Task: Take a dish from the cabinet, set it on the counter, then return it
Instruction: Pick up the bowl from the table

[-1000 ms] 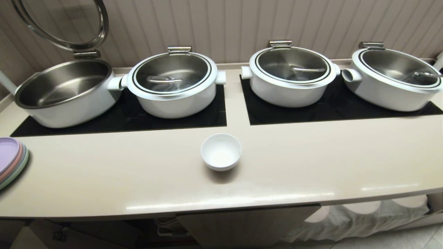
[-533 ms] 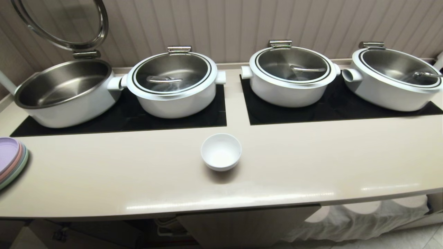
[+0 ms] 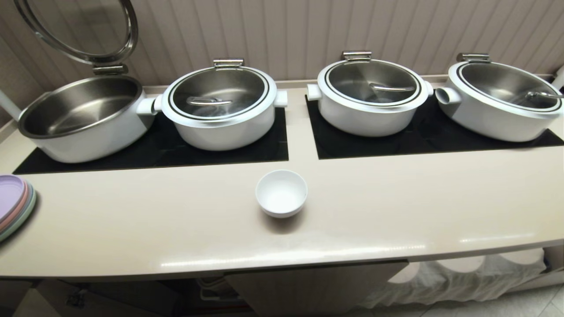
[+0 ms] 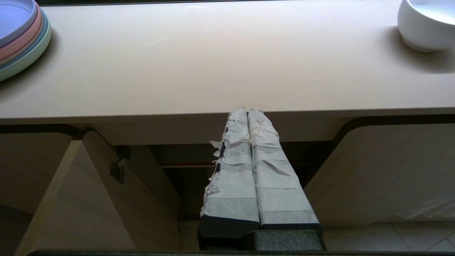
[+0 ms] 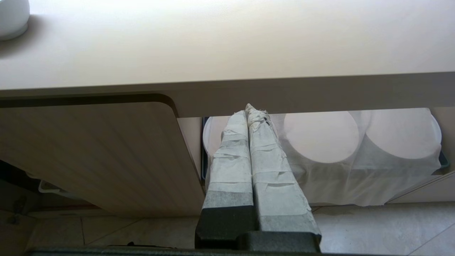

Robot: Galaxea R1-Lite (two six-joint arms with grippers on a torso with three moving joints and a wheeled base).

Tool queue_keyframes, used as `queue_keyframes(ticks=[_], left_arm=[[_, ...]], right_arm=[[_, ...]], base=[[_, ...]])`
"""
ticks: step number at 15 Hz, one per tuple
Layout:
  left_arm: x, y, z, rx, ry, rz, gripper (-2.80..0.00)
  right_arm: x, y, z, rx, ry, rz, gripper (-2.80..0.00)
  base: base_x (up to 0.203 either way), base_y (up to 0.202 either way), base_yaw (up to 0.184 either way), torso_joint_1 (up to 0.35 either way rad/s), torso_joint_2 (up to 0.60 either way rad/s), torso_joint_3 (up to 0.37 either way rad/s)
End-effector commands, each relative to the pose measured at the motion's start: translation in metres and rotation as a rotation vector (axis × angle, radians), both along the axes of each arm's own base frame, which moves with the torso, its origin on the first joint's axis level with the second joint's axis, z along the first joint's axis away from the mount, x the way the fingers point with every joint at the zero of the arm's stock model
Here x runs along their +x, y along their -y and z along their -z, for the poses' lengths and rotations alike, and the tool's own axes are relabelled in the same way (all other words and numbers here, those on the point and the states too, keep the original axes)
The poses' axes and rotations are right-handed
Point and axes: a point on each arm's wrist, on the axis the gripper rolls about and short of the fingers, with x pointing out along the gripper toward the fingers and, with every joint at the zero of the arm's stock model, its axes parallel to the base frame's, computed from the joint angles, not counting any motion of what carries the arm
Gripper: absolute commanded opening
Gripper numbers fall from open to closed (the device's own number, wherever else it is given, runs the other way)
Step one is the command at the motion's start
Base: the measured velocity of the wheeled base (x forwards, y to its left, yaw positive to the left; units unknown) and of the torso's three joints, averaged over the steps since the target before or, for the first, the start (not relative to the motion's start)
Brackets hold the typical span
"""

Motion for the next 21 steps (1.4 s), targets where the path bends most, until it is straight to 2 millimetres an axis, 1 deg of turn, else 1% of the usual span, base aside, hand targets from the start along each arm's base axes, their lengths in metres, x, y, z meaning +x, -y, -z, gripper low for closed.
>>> queue_keyframes(ticks=[1, 21], left_arm=[[0.0001, 0.0000, 0.0002, -0.001, 0.000, -0.001, -2.80], [0.0001, 0.0000, 0.0002, -0.007, 0.000, -0.001, -2.80]], right_arm=[[0.0000, 0.0000, 0.0000, 0.000, 0.000, -0.001, -2.80], [0.0000, 0.0000, 0.0000, 0.000, 0.000, -0.001, -2.80]], base=[[0.000, 0.000, 0.000, 0.000, 0.00, 0.000], [0.000, 0.000, 0.000, 0.000, 0.00, 0.000]])
